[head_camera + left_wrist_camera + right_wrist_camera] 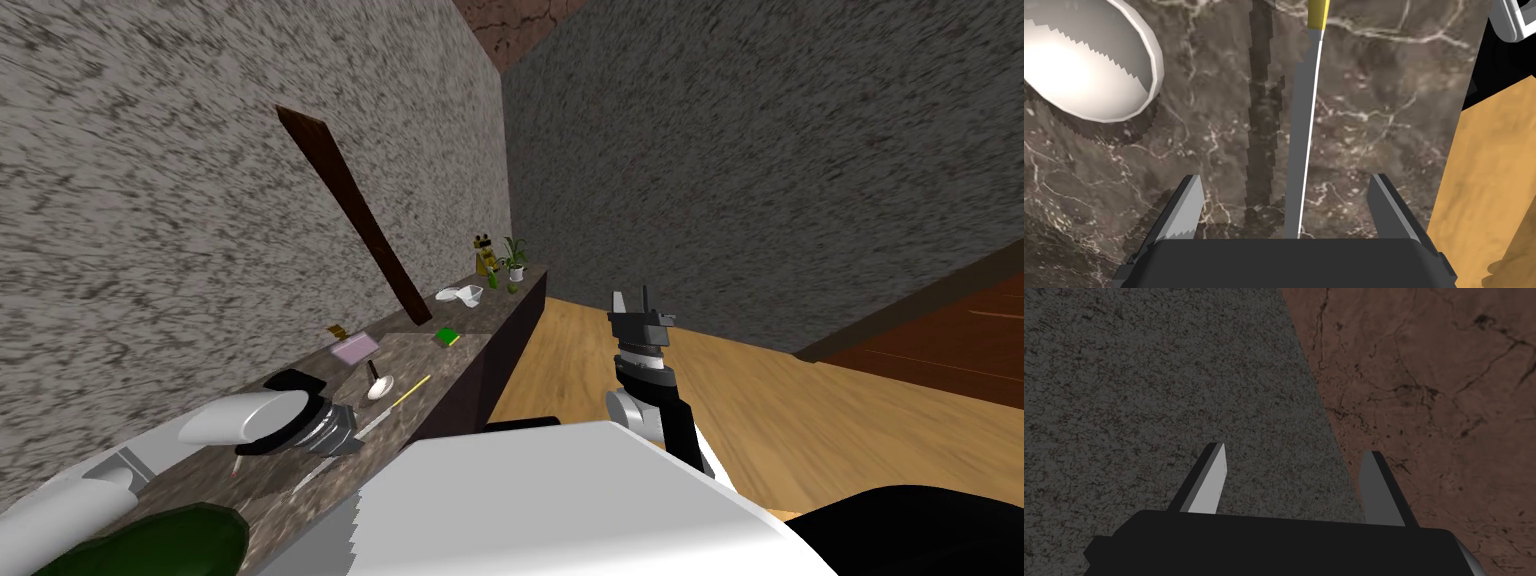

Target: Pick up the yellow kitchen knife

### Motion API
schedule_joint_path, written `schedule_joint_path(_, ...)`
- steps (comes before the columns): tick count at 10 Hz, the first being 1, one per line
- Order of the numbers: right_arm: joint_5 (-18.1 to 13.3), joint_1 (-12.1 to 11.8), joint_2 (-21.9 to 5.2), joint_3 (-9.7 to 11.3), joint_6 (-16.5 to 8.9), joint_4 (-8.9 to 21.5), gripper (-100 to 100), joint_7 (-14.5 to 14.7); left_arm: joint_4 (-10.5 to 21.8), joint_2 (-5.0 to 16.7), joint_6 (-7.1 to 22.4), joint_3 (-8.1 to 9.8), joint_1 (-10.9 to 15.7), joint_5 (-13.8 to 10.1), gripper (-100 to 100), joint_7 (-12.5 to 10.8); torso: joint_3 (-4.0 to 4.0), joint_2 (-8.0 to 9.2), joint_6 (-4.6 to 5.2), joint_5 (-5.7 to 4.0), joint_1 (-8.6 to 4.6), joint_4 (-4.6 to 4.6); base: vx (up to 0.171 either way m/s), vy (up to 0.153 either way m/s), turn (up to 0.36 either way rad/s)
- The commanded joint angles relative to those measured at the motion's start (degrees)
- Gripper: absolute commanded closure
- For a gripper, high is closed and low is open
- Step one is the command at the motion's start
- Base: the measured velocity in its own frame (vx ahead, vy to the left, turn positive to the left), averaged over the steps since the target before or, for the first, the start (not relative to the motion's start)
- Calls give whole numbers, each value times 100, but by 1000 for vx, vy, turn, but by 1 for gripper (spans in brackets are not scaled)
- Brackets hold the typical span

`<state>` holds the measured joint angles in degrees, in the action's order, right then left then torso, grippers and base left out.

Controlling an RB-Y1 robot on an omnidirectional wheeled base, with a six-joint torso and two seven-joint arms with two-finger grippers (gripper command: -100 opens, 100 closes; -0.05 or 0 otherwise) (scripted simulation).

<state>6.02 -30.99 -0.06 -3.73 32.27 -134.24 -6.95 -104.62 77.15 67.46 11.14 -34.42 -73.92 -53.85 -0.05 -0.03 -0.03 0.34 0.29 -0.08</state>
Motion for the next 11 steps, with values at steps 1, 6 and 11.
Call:
schedule_joint_path(1,0,0,0,0,0,0,0,0,157,-153,-98,-95,9,164,-100,123,0,0,0,0,0,0,26,-57,-60)
schedule_joint_path(6,0,0,0,0,0,0,0,0,130,-76,-51,-137,77,143,100,132,2,-3,-20,11,12,7,2,-5,-11)
schedule_joint_path(11,0,0,0,0,0,0,0,0,1,-20,-21,-30,12,56,0,30,8,8,-27,16,27,8,-3,8,23)
